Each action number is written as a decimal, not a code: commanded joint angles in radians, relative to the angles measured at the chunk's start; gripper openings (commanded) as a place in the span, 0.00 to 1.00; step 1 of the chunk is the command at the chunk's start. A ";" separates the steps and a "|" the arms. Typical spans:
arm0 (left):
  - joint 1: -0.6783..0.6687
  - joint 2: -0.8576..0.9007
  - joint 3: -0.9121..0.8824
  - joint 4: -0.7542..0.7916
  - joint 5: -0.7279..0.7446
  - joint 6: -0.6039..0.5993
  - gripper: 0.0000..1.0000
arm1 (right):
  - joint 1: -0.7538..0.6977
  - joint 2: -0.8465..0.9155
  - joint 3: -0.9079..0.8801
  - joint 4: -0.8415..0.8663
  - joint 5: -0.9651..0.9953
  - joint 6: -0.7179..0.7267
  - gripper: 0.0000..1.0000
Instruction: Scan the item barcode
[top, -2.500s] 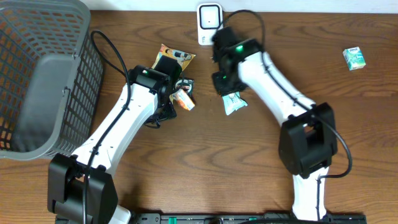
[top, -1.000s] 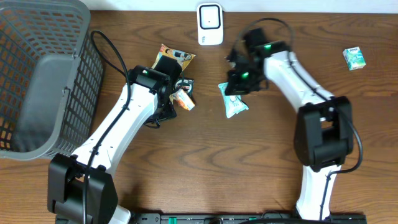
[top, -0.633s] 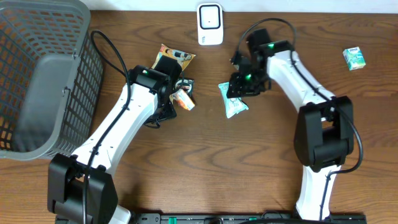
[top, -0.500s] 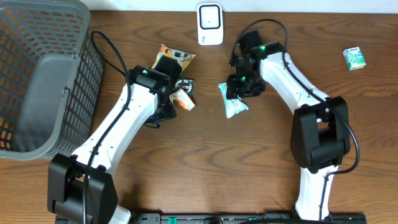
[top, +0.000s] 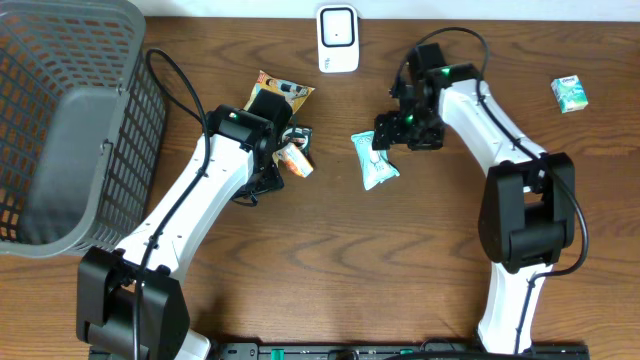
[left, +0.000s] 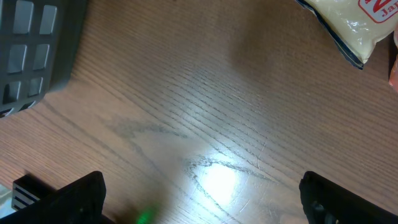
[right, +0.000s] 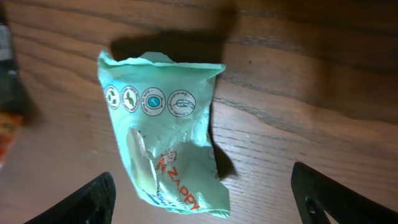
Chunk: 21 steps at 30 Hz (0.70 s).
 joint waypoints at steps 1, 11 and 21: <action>0.003 -0.005 -0.006 -0.007 -0.016 -0.008 0.98 | -0.013 0.047 -0.013 0.000 -0.120 -0.038 0.84; 0.003 -0.005 -0.006 -0.007 -0.016 -0.009 0.98 | -0.017 0.191 -0.025 0.018 -0.253 -0.053 0.56; 0.003 -0.005 -0.006 -0.007 -0.016 -0.009 0.98 | -0.017 0.184 0.018 0.016 -0.248 -0.068 0.01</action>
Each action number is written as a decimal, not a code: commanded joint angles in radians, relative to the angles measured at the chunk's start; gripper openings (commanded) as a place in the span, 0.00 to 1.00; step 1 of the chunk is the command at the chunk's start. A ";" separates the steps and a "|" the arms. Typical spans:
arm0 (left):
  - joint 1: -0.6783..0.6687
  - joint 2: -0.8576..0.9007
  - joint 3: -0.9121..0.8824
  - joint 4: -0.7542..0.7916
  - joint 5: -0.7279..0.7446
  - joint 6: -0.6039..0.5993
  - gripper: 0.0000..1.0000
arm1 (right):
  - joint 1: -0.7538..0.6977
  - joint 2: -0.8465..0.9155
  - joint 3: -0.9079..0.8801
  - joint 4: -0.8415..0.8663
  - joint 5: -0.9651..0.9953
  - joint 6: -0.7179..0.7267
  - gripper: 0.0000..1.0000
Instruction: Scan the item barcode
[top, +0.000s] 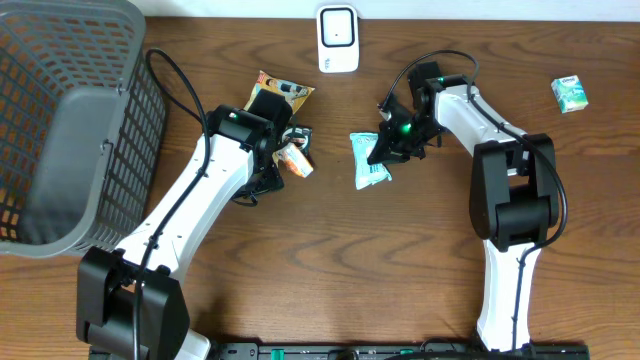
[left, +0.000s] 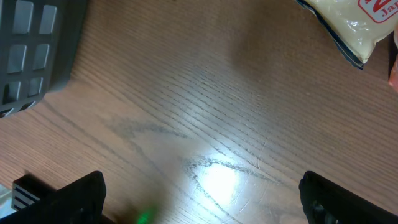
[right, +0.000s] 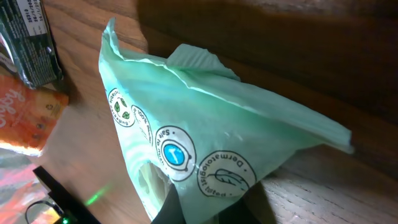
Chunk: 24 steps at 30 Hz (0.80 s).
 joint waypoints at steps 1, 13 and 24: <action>0.003 -0.005 -0.006 -0.007 -0.016 -0.008 0.98 | 0.006 0.018 0.028 -0.011 0.076 -0.014 0.01; 0.003 -0.005 -0.006 -0.007 -0.016 -0.009 0.98 | 0.150 -0.242 0.105 -0.108 0.740 0.144 0.01; 0.003 -0.005 -0.006 -0.007 -0.016 -0.009 0.98 | 0.372 -0.199 0.016 -0.153 1.539 0.415 0.01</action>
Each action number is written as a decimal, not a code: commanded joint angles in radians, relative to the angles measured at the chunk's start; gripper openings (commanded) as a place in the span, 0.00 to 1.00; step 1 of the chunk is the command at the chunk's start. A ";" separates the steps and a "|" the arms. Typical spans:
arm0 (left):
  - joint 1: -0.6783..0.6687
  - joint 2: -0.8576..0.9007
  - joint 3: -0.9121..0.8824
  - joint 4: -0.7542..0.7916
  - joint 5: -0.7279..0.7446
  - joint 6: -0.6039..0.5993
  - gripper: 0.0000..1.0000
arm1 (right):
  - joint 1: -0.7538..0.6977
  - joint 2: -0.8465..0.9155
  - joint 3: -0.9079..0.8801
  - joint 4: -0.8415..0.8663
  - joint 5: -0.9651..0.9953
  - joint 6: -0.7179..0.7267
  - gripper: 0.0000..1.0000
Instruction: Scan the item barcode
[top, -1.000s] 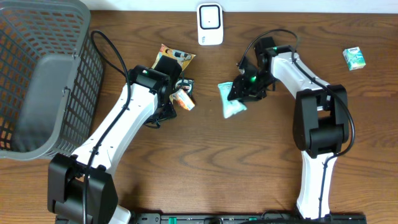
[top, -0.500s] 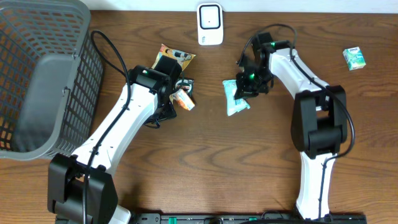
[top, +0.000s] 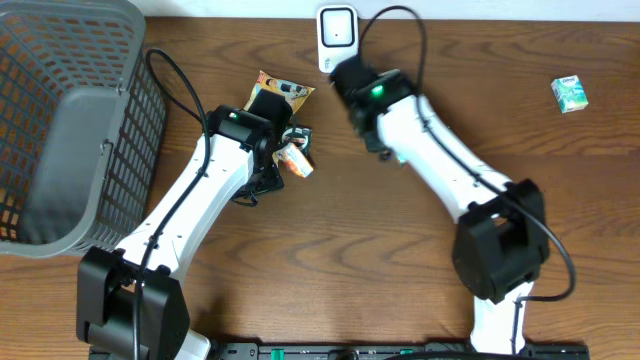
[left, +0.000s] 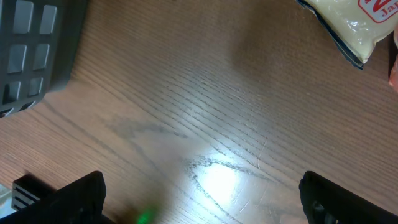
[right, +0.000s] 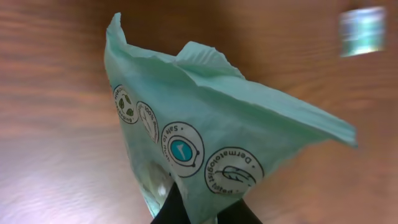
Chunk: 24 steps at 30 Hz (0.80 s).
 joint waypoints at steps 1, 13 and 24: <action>0.003 -0.005 -0.006 -0.007 -0.016 -0.009 0.98 | 0.029 0.050 -0.055 0.021 0.294 0.103 0.01; 0.003 -0.005 -0.006 -0.007 -0.016 -0.009 0.98 | 0.077 0.165 -0.079 0.034 0.104 0.114 0.05; 0.003 -0.005 -0.006 -0.007 -0.016 -0.009 0.98 | 0.120 0.165 -0.079 0.029 -0.006 0.110 0.39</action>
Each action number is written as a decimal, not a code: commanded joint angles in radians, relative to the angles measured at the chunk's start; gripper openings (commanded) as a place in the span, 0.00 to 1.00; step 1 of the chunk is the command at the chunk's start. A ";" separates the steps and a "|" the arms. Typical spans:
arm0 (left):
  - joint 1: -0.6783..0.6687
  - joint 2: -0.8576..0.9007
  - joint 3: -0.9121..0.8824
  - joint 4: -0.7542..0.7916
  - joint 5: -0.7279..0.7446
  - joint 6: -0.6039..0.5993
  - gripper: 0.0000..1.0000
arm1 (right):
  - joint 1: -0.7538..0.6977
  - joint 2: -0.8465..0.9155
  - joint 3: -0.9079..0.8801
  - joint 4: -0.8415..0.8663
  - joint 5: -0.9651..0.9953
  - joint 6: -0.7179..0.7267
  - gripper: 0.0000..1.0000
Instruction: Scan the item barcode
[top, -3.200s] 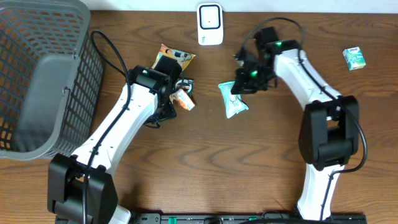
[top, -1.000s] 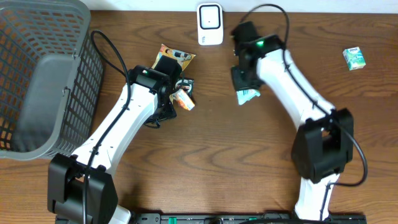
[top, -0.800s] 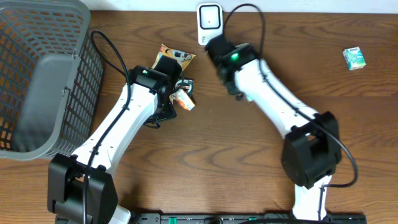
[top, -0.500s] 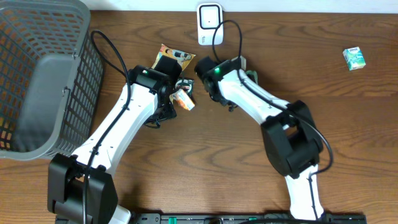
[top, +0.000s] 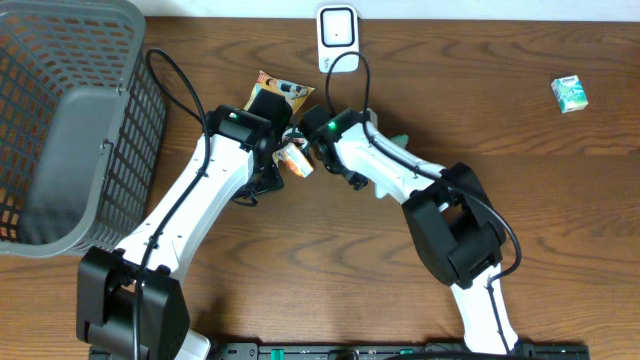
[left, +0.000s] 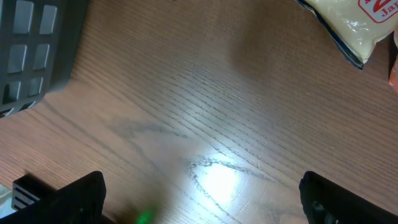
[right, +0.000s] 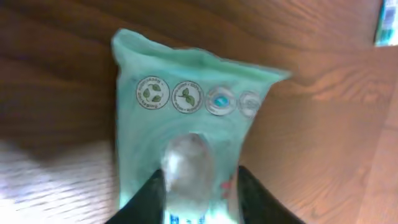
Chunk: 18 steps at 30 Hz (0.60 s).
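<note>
A mint-green packet (right: 186, 124) with round icons fills the right wrist view, and my right gripper (right: 202, 199) is shut on its lower part. Overhead, only a green sliver of the packet (top: 400, 140) shows from under the right arm, which reaches across the table's middle, below and slightly left of the white scanner (top: 338, 38). My left gripper (left: 202, 202) is open over bare wood, with nothing between its fingers.
A grey basket (top: 60, 120) fills the left side. A yellow snack packet (top: 280, 92) and an orange packet (top: 295, 162) lie beside the left wrist, close to the right arm's end. A small green box (top: 570, 93) sits far right.
My right gripper, still holding the mint packet, has gone from just under the scanner to lower and further left, next to the orange packet. The packet now faces the camera flatter. The left arm is unchanged.
My right gripper was open above the mint packet lying on the table. Then it was shut on the packet at table level, then held it close under the scanner. Now it holds it further left and lower. The left arm stayed still throughout.
</note>
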 joint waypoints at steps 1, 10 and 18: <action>0.003 -0.005 -0.006 -0.007 -0.016 -0.009 0.98 | 0.010 -0.003 0.003 0.001 -0.058 0.016 0.39; 0.003 -0.005 -0.006 -0.007 -0.016 -0.009 0.98 | -0.016 -0.003 0.023 -0.023 -0.100 0.016 0.37; 0.003 -0.005 -0.006 -0.007 -0.016 -0.008 0.98 | -0.039 -0.006 0.040 -0.024 -0.147 -0.024 0.33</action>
